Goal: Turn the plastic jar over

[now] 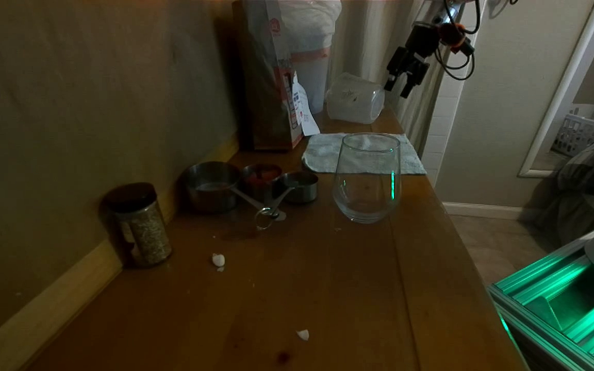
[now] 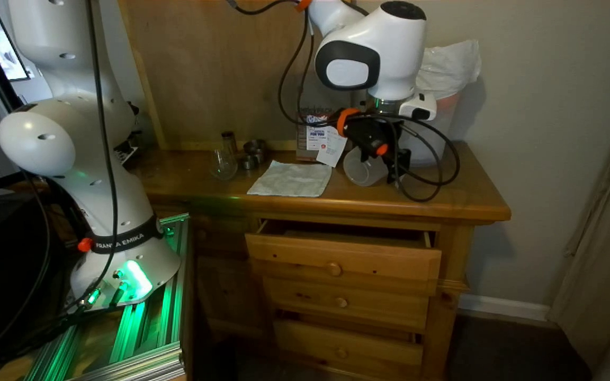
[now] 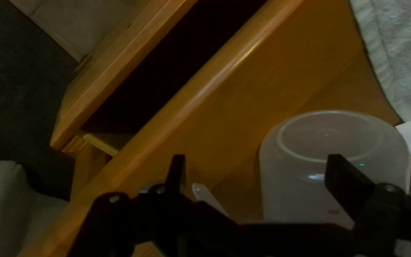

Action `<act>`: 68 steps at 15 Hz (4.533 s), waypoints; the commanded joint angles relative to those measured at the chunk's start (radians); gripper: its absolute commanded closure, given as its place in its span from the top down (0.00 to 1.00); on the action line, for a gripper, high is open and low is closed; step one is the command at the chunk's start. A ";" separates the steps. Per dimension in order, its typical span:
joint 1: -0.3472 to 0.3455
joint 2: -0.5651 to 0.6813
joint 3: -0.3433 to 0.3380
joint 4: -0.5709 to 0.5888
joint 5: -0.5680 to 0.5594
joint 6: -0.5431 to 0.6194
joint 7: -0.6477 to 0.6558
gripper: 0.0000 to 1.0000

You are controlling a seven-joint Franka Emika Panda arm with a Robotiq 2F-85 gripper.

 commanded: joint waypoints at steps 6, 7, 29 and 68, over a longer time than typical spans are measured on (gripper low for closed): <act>-0.009 0.070 0.007 0.080 -0.009 0.044 -0.092 1.00; -0.011 0.080 0.009 0.091 -0.007 0.048 -0.105 1.00; -0.033 0.201 0.073 0.151 -0.034 0.172 -0.188 0.92; -0.031 0.197 0.076 0.156 -0.065 0.193 -0.105 0.91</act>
